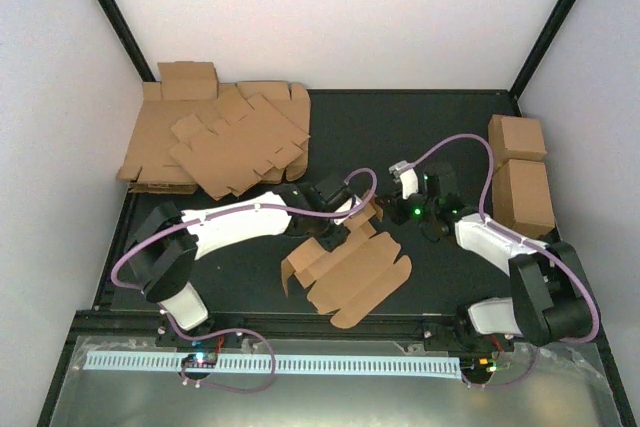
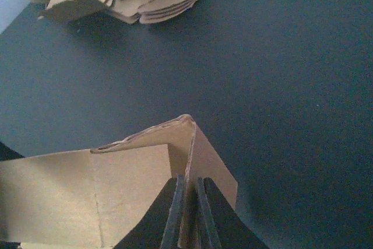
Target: Fold the paper box
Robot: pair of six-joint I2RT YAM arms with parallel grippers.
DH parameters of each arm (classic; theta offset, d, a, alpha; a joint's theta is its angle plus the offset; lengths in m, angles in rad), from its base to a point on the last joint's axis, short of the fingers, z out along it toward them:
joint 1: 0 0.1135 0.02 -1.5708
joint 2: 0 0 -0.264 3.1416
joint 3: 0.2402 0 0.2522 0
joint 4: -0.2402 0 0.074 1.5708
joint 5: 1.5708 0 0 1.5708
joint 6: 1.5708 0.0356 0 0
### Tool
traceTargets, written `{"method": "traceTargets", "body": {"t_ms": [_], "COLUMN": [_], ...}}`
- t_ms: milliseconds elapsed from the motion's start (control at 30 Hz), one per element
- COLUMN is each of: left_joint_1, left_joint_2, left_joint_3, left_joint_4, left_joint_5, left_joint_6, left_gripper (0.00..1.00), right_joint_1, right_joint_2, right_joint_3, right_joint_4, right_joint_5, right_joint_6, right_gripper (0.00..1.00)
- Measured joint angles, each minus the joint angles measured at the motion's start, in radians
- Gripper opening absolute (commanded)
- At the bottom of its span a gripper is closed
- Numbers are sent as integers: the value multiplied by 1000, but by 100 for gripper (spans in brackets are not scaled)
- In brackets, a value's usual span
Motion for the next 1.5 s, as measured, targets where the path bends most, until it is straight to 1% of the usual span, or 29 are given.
{"method": "traceTargets", "body": {"t_ms": [100,167,367,633,733,833,1000,1367,1433,1500], "left_joint_1": [0,5,25,46,48,51,51,50,50,51], "left_joint_2": [0,0,0,0,0,0,-1,-53,-67,-78], "left_joint_3": [0,0,0,0,0,0,-6,-12,-13,-13], "left_joint_4": [-12,-23,-34,-34,-33,-21,28,41,39,38], "left_joint_5": [6,9,31,82,95,104,126,114,113,113], "left_joint_6": [0,-4,-29,-53,-59,-66,-69,-3,5,12], "left_gripper": [47,47,47,48,53,61,65,71,74,79], "right_joint_1": [28,45,88,138,150,171,201,202,202,203], "right_joint_2": [-16,-33,-139,-161,-165,-179,-197,-196,-198,-202], "right_joint_3": [0,0,-29,-37,-40,-56,-112,-113,-113,-113], "right_joint_4": [-26,-45,-77,-103,-111,-110,-81,-73,-74,-74], "right_joint_5": [29,60,119,169,179,184,195,207,212,216], "right_joint_6": [-3,-4,23,64,95,127,176,175,169,160], "right_gripper": [3,2,2,2,2,2,2,2,2,2]}}
